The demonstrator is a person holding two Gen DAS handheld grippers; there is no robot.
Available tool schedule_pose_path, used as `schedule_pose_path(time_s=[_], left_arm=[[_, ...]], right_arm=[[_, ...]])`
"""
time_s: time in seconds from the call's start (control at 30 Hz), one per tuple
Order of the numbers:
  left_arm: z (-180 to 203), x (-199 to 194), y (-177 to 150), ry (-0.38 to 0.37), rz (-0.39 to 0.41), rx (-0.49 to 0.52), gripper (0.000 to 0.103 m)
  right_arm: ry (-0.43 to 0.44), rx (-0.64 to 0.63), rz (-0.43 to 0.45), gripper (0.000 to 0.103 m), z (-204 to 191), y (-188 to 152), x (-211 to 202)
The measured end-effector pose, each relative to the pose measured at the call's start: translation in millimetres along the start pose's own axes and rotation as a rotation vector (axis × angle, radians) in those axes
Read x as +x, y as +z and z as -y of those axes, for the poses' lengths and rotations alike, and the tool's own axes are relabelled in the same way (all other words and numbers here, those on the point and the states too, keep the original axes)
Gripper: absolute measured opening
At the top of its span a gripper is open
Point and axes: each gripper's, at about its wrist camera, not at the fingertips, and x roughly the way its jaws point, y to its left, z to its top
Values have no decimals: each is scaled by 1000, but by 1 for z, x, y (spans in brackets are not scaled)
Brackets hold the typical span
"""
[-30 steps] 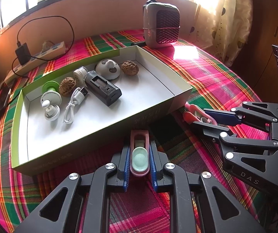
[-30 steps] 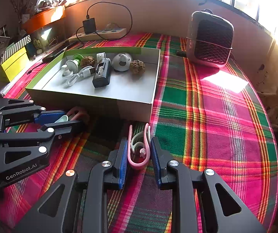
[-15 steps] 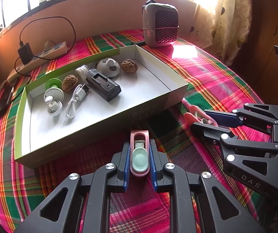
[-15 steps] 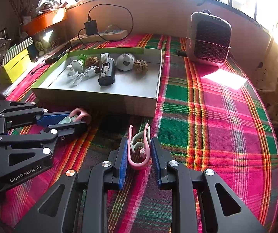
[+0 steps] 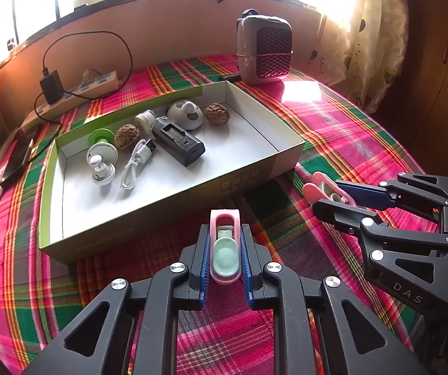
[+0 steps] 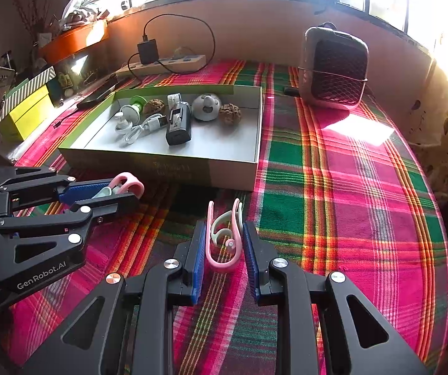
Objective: Organize objects
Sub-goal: 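Carry the pink case with the left gripper while the right gripper carries the hook into the box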
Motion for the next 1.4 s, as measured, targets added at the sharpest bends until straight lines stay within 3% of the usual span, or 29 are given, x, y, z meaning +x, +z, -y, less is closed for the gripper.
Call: schedule_pose_path(time_s=[0.73,1.4], left_arm=[[-23,-30,10,3,63,-79,16],[-52,-22,30,36,67,-128,16]], right_arm=[[8,7,68,24,-10,16,-22],[32,-26,90,24,-18,60,-15]])
